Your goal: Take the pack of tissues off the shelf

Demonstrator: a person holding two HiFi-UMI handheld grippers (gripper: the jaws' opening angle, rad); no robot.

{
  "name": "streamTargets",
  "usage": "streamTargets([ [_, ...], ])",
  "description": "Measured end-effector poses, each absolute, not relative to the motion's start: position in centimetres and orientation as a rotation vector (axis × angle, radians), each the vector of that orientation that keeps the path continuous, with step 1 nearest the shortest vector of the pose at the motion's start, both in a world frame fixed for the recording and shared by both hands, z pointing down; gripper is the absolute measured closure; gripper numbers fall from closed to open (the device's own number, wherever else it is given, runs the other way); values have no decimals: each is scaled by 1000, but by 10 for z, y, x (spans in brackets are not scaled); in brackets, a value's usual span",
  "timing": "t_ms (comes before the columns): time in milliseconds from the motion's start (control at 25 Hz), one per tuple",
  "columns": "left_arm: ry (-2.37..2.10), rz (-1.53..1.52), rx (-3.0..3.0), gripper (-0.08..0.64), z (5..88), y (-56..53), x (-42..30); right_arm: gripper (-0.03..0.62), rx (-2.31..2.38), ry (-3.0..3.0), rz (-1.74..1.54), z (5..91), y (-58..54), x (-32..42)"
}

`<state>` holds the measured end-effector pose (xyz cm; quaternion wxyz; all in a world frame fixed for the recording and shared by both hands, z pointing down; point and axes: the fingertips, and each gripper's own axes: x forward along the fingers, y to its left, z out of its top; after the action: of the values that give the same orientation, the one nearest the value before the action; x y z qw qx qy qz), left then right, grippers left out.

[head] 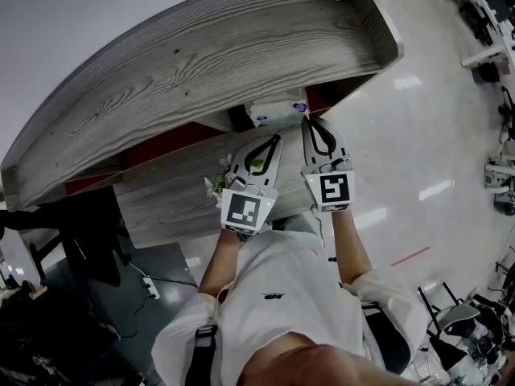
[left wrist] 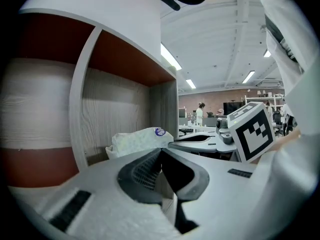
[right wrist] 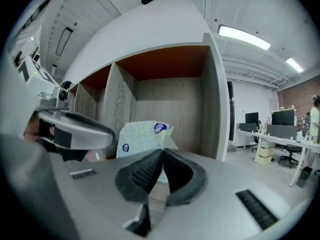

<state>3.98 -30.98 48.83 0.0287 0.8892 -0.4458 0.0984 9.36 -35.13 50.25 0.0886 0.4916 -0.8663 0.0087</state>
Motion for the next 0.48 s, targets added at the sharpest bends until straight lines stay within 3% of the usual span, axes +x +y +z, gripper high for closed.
streamTargets([
  [480, -1309, 305, 2787, 532, 482, -261, 38, 566, 1556, -2523, 33, 493, -295, 102],
])
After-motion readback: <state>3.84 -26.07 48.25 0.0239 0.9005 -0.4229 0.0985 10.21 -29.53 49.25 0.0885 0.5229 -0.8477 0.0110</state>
